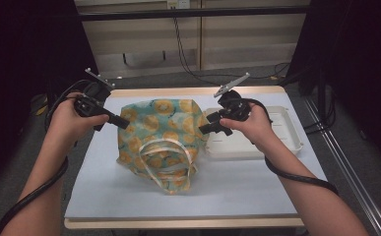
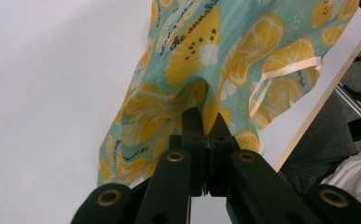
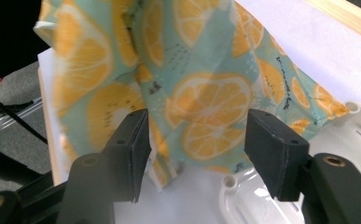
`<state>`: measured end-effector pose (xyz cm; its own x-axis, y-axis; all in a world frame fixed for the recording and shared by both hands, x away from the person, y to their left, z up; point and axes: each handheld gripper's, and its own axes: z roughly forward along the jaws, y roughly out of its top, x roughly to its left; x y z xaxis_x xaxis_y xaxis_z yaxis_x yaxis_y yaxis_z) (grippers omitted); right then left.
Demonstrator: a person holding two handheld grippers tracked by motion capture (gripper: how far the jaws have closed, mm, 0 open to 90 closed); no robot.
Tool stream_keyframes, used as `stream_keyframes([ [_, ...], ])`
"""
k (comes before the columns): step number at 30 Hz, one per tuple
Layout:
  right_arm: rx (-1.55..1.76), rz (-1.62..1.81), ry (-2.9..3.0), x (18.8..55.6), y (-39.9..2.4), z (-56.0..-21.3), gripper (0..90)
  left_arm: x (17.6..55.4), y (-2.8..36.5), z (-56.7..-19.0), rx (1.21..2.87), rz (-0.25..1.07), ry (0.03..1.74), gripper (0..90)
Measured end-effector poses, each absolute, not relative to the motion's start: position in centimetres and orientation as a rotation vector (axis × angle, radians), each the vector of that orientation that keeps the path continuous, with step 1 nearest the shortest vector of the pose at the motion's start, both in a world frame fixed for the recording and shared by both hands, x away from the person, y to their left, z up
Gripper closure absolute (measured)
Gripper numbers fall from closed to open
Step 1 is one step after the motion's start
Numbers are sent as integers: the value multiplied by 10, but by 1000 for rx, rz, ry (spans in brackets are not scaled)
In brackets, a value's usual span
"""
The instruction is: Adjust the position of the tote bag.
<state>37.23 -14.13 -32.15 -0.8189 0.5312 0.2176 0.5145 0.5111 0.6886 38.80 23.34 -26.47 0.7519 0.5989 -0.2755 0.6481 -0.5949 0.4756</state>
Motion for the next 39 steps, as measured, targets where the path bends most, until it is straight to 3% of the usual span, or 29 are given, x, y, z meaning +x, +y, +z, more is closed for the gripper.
stream_keyframes([
  [8, 871, 1252, 2771, 362, -132, -316, 374, 387, 231, -262, 2387, -122, 923, 898],
  [15, 836, 1283, 2790, 359, -118, -307, 387, 386, 231, -256, 2389, -111, 902, 898],
  [21, 853, 1301, 2793, 366, -108, -306, 615, 385, 231, -251, 2391, -105, 891, 900],
  [25, 865, 1311, 2783, 368, -107, -303, 700, 386, 232, -249, 2388, -88, 884, 900],
  [26, 873, 1326, 2797, 369, -106, -301, 793, 385, 233, -248, 2382, -94, 889, 900],
  [28, 871, 1334, 2797, 369, -104, -298, 845, 385, 233, -246, 2378, -90, 888, 900],
  [32, 887, 1342, 2787, 371, -103, -294, 900, 386, 234, -244, 2375, -85, 893, 900],
  [39, 930, 1345, 2774, 375, -108, -281, 900, 387, 238, -237, 2356, -77, 908, 898],
])
